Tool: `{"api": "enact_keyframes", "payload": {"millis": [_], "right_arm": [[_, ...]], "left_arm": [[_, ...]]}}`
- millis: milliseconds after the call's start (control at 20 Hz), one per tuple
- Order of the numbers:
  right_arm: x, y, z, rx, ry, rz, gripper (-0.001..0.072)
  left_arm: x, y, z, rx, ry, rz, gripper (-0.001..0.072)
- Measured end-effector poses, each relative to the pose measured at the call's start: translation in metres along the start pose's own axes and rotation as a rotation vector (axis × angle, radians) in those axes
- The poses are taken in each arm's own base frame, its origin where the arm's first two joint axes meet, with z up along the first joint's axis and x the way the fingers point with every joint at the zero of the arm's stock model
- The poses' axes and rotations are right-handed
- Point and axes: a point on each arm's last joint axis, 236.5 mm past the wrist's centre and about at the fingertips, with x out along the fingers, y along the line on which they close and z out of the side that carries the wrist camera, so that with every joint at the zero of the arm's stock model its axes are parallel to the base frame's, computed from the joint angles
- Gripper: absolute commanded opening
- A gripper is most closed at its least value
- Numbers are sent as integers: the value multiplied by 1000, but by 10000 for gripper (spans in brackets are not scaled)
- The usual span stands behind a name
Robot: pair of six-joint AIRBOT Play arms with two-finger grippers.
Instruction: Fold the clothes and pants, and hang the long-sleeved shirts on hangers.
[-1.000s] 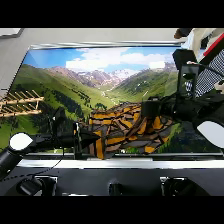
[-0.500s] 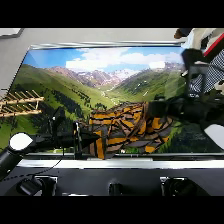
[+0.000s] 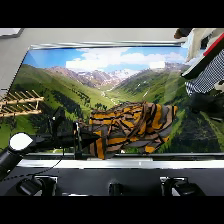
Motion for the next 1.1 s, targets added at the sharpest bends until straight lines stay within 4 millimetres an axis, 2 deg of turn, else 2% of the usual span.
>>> {"api": "enact_keyframes", "payload": {"millis": [150,300,450,600,700,1100], "right_arm": [[11,5,5,-307,15,70,695],[31,12,-2,-642,79,134,692],[58,20,-3,-834,127,196,687],[82,26,0,-919,146,230,686],[92,26,0,-947,159,235,687],[99,23,-12,-949,229,251,687]], "left_arm": [[0,0,0,0,0,-1,19],[0,0,0,0,0,-1,19],[0,0,0,0,1,-1,19],[0,0,0,0,1,-1,20],[0,0,0,0,1,-2,20],[0,0,0,0,1,-2,20]]}}
